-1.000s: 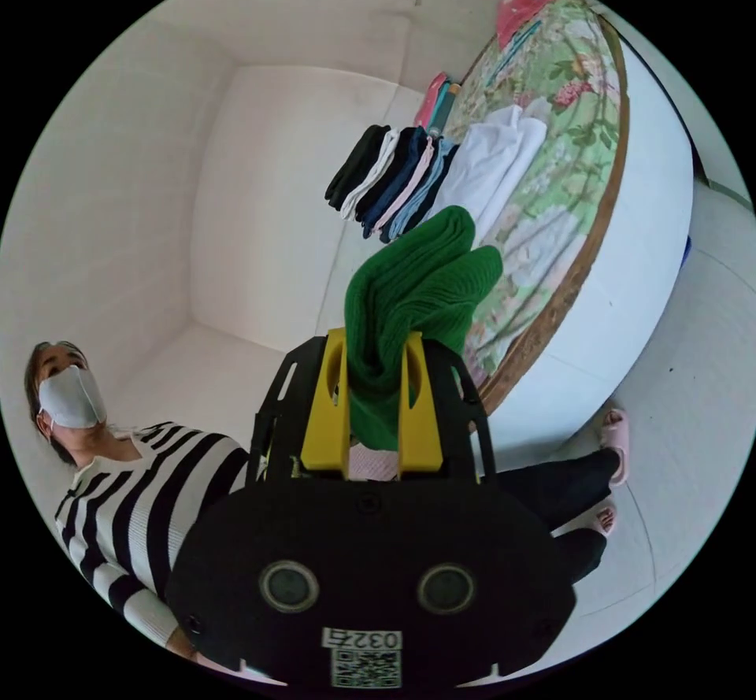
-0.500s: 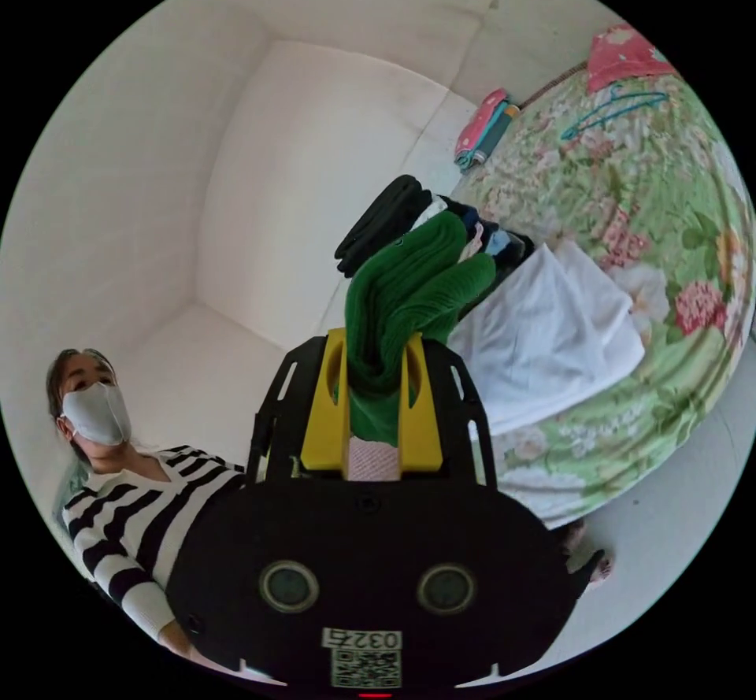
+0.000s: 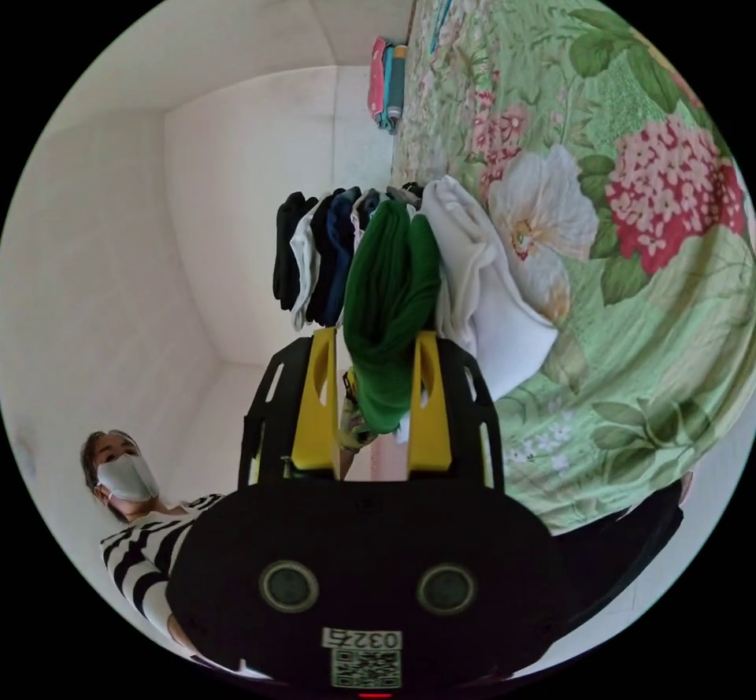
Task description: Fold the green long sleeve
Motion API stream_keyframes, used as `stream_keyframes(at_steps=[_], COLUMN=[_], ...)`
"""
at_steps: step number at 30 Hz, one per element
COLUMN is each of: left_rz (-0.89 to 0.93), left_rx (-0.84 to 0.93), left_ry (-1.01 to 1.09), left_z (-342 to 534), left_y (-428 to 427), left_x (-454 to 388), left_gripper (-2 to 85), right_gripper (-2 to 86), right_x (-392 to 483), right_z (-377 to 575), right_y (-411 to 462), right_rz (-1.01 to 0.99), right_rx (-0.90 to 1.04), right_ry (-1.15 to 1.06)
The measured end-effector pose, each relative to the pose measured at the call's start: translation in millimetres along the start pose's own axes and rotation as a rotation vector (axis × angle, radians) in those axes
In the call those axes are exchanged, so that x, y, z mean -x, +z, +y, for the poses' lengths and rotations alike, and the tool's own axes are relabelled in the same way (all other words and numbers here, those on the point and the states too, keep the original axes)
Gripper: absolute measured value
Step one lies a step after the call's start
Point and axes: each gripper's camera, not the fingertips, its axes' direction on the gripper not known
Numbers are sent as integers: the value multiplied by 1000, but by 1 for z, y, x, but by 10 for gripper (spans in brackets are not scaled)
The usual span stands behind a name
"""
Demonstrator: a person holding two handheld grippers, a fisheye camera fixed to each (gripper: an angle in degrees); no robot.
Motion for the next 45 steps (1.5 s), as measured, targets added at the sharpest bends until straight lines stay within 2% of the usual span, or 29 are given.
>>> stream_keyframes(at_steps=[4, 9, 12, 15, 17, 18, 22, 25, 27, 30, 32, 36, 39, 41, 45], left_rz=[-89, -65, -134, -270, -143, -137, -247, -396, -479, -613, -687, -946, -1120, -1225, -1329], left_rx=[8, 27, 17, -8, -65, -81, -132, -229, -241, -128, -63, -53, -3, 2, 37], left_ry=[-24, -39, -59, -160, -162, -139, 29, 199, 338, 538, 636, 681, 727, 767, 781], left_z=[1, 11, 25, 32, 43, 46, 75, 111, 130, 150, 161, 167, 172, 182, 175], left_y=[23, 39, 46, 46, 51, 53, 48, 44, 58, 112, 158, 212, 246, 266, 285], left_x=[-1, -18, -21, 22, 50, 51, 35, 7, -11, -23, -13, 16, 51, 91, 123], left_gripper=[64, 46, 46, 53, 52, 53, 49, 5, -4, -8, -9, -9, -9, -9, -9], right_gripper=[101, 83, 83, 84, 90, 93, 92, 67, 66, 55, 10, -7, -9, -10, -10], right_x=[2, 26, 29, -17, -41, -40, -17, 32, 60, 95, 102, 93, 74, 22, -21], right_z=[-5, -10, 0, 10, 21, 23, 31, 40, 39, 29, 25, 19, 14, -3, -25], right_y=[1, 2, 3, 5, 7, 9, 6, 3, 24, 99, 173, 257, 320, 368, 387], right_rz=[9, -24, -84, 8, -82, -79, 26, 320, 431, 539, 665, 741, 914, 1035, 996], right_rx=[53, 69, 78, 84, 26, 20, -45, -136, -130, 15, 106, 114, 99, 223, 276], right_ry=[12, 36, 47, 144, 141, 124, 25, -146, -269, -506, -633, -738, -833, -803, -770])
